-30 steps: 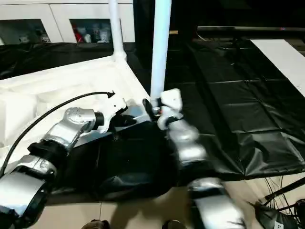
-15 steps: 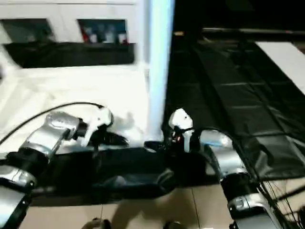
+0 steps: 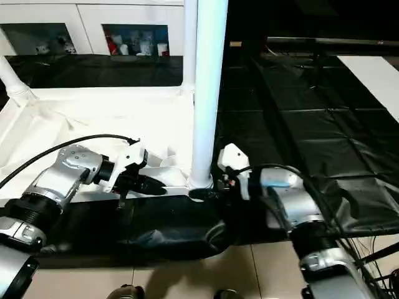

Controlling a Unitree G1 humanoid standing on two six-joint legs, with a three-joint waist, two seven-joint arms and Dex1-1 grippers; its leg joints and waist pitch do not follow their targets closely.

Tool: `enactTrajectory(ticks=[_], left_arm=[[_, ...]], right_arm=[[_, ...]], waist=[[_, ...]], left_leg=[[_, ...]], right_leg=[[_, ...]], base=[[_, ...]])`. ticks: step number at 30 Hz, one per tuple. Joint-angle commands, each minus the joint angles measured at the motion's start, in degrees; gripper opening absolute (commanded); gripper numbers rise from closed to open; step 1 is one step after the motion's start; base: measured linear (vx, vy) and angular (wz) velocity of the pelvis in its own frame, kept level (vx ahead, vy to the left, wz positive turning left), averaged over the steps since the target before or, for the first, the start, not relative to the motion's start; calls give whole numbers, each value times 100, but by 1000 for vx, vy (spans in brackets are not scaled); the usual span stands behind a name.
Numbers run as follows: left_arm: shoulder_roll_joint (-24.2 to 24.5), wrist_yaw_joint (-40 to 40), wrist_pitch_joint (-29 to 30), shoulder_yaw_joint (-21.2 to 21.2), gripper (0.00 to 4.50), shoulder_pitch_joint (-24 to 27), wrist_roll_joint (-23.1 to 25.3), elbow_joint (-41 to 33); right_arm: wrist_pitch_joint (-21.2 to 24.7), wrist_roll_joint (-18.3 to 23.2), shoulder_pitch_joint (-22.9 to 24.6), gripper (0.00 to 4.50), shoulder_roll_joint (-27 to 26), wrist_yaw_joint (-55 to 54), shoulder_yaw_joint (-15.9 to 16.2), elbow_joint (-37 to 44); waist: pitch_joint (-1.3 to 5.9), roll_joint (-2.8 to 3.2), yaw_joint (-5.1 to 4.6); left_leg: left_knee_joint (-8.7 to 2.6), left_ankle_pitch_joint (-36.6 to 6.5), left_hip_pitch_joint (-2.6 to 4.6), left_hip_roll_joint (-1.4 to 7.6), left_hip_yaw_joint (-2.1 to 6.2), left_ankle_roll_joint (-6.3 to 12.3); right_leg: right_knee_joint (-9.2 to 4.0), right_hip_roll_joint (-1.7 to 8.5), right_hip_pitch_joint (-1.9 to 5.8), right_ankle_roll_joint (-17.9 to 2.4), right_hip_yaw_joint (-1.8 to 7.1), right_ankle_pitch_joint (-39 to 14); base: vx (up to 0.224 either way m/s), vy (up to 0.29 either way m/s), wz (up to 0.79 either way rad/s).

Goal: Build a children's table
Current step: Rotate leg to tighten

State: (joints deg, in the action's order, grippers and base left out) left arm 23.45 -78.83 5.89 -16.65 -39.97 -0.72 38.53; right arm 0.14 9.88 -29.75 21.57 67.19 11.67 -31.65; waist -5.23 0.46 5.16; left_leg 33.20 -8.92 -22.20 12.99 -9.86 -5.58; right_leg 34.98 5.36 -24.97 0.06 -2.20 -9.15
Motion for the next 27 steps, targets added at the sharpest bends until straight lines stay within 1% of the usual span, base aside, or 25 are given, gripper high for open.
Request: enactTrajectory(ticks=[1,7,9,10,12,13,14,15,16,17,18,19,20,21,22,23,24,25,26,27], left_arm=[[14,-72,20,3,0,21,-64,-162],[30,-94,64,-9,0,7,-60,-175],[43,-100,76,-14,0,4,-54,-182],[46,-97,78,-15,0,7,-54,-187],[32,-28,51,-5,0,1,-35,-158],[-47,291,-63,49,0,-41,41,-16],[-118,524,-162,90,0,-73,87,85],[-186,744,-257,121,0,-103,134,180],[-213,830,-296,132,0,-115,152,217],[-299,1130,-340,158,0,-165,222,350],[-299,1130,-340,158,0,-165,222,350],[-520,1715,-283,225,0,-279,307,609],[-543,1760,-275,233,0,-289,308,630],[-689,2024,-223,285,0,-350,303,751],[-758,2123,-195,308,0,-374,290,795],[-880,2339,-160,340,0,-431,292,895],[-890,2358,-157,343,0,-436,292,904],[-1095,2868,-154,349,0,-556,387,1137],[-1170,3086,-202,356,0,-612,443,1268],[-1212,3160,-201,366,0,-638,451,1330]], right_arm=[[85,28,-72,287,-46,15,40,20],[-2,-36,-41,271,-86,29,46,-49],[-43,-66,-15,271,-115,-34,34,-78],[-42,-68,-9,270,-126,-58,25,-79],[-25,-66,-5,270,-167,-173,-17,-96],[-13,-126,-40,270,-329,-716,-159,-254],[-58,-202,-71,270,-453,-1171,-255,-393],[-73,-233,-100,270,-578,-1573,-362,-523],[-79,-242,-111,270,-628,-1731,-406,-573],[-7,-164,-138,270,-806,-2143,-576,-689],[-7,-164,-138,269,-806,-2143,-576,-689],[101,-15,-209,269,-1219,-3093,-934,-981],[94,-20,-216,269,-1250,-3178,-950,-1009],[31,-66,-271,269,-1437,-3728,-1043,-1204],[-12,-98,-301,269,-1514,-3981,-1073,-1301],[-79,-164,-375,269,-1649,-4440,-1108,-1486],[-85,-170,-381,269,-1661,-4481,-1111,-1503],[-181,-262,-536,269,-1953,-5347,-1189,-1841],[-210,-250,-604,269,-2102,-5688,-1282,-1977],[-252,-260,-636,268,-2181,-5864,-1317,-2036]], waist=[[468,-33,2],[462,-34,2],[463,-11,6],[462,-20,-1],[457,-8,3],[455,7,-3],[448,4,-16],[438,-2,-38],[443,-8,-52],[435,4,-66],[435,4,-66],[437,15,-86],[437,13,-104],[438,26,-117],[442,24,-126],[439,40,-144],[439,40,-144],[433,55,-162],[433,49,-172],[436,69,-173]], left_leg=[[-337,-1171,72,-60,-107,376],[-336,-1179,66,-66,-107,367],[-337,-1184,68,-65,-102,351],[-337,-1212,73,-65,-106,347],[-340,-1229,71,-67,-103,339],[-346,-1244,71,-65,-98,305],[-349,-1277,69,-66,-101,278],[-365,-1367,68,-79,-91,175],[-379,-1413,64,-93,-80,100],[-383,-1481,82,-89,-86,72],[-383,-1481,82,-89,-86,72],[-387,-1514,88,-89,-78,24],[-390,-1505,83,-94,-83,7],[-396,-1522,92,-97,-80,-38],[-392,-1514,94,-96,-80,-49],[-396,-1538,81,-110,-71,-33],[-396,-1538,81,-110,-71,-33],[-391,-1572,91,-105,-82,-41],[-398,-1608,106,-115,-79,-97],[-401,-1611,91,-119,-73,-111]], right_leg=[[-337,110,385,-1501,103,-786],[-339,114,388,-1497,104,-791],[-337,119,388,-1496,104,-796],[-342,116,383,-1505,106,-793],[-342,114,388,-1506,104,-811],[-344,118,378,-1493,107,-836],[-358,124,367,-1480,113,-881],[-379,137,367,-1422,112,-1100],[-391,133,386,-1322,100,-1295],[-407,125,361,-1272,110,-1370],[-407,125,361,-1272,110,-1370],[-404,125,358,-1271,113,-1365],[-407,122,353,-1271,116,-1359],[-413,119,344,-1248,114,-1358],[-409,125,341,-1264,116,-1325],[-409,113,364,-1262,105,-1290],[-409,113,364,-1262,105,-1290],[-421,119,328,-1266,118,-1301],[-434,113,329,-1248,112,-1385],[-425,114,339,-1234,112,-1409]], base=[[0,0,0],[0,0,0],[0,0,0],[0,0,0],[0,0,0],[0,0,0],[0,0,0],[0,0,0],[0,0,0],[0,0,0],[0,0,0],[0,0,0],[0,0,0],[0,0,0],[0,0,0],[0,0,0],[0,0,0],[0,0,0],[0,0,0],[0,0,0]])
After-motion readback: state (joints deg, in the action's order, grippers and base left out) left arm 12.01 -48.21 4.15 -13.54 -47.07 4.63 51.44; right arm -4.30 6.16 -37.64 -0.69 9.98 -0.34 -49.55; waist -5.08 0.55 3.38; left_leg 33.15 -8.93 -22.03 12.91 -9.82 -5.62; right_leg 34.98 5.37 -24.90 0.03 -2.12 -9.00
